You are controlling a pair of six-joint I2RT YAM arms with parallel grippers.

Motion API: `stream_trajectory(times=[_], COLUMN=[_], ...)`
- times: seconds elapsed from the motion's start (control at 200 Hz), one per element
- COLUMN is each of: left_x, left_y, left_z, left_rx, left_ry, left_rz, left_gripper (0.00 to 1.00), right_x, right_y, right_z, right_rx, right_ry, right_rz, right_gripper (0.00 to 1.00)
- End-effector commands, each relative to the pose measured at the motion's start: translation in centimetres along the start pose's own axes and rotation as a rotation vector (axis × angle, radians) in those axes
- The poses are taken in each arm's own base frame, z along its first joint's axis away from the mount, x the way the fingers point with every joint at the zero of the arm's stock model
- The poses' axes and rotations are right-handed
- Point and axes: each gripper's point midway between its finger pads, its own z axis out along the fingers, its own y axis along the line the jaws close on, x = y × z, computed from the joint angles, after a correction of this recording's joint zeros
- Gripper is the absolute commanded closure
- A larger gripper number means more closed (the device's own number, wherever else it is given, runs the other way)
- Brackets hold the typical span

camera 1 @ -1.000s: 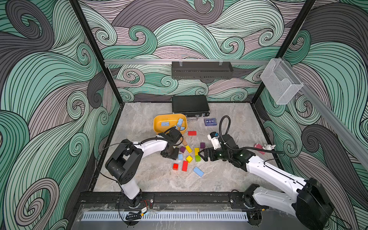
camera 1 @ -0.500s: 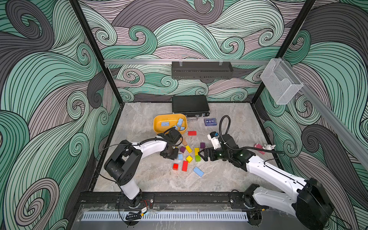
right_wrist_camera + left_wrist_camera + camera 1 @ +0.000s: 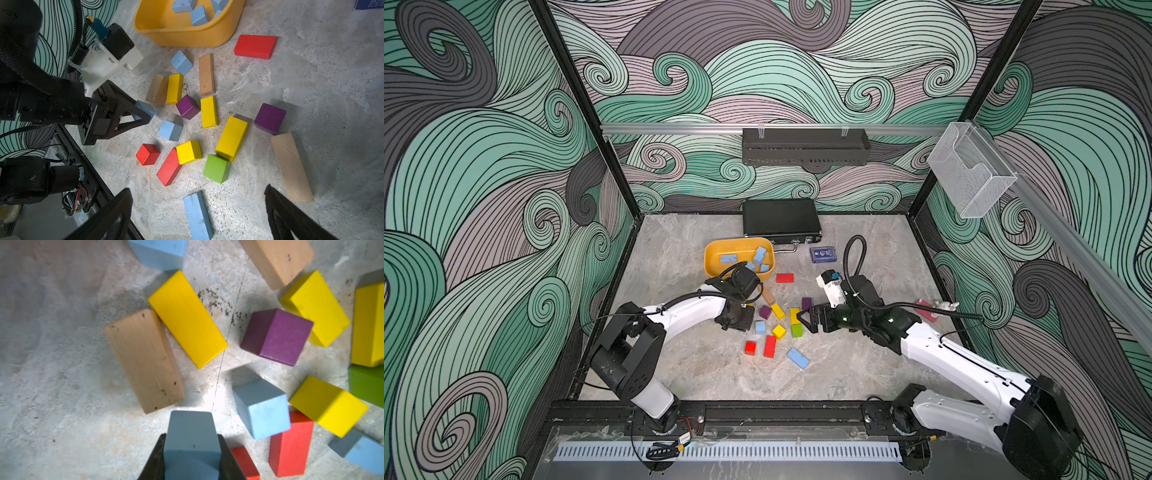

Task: Pick out the blue building blocks
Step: Pick up the building block from the center of the board, then place the building block in the storage box.

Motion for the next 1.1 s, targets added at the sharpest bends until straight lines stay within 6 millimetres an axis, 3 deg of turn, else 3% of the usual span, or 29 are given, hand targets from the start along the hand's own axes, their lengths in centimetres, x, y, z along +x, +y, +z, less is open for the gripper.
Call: stream_trajectory(times=[0.0, 0.22, 0.245, 0.39, 0.59, 0.816, 0.846, 1.096], left_x=[-1.2, -3.2, -3.7, -5.7, -8.5, -11.6, -12.0, -15.3], left_y=[0.1, 0.7, 0.8, 1.8, 2.3, 3.4, 3.6, 5.4], left_z=[-2.7, -6.0, -7.2, -9.8, -12.1, -13.8, -12.9, -12.1], left_rx=[-0.019, -0.047, -0.040, -0.101, -0.135, -0.158, -0.168, -0.177], left_ry=[-0.060, -0.167, -0.210, -0.309, -0.399, -0.471, -0.449, -0.462], left_rz=[-0.001, -0.029, -0.034, -0.030, 0.012, 0.025, 0.029, 0.013], left_gripper=[1.00, 1.00, 1.00, 1.00, 1.00, 1.00, 1.00, 1.00], right_x=[-1.3, -3.3, -3.7, -5.2, -7.1, -9.5, -9.7, -11.3], right_y=[1.1, 2.5, 2.6, 3.0, 3.3, 3.1, 3.0, 2.5], right_z=[-1.1, -2.4, -2.5, -3.0, -3.2, -2.9, -2.8, -1.6], right_rx=[-0.024, -0.049, -0.052, -0.037, -0.019, 0.023, 0.027, 0.054], right_ry=[-0.031, -0.079, -0.085, -0.111, -0.146, -0.176, -0.176, -0.171], right_rz=[-0.032, -0.050, -0.051, -0.056, -0.080, -0.105, -0.109, -0.124], right_gripper=[0.01, 0.01, 0.01, 0.01, 0.01, 0.01, 0.01, 0.01])
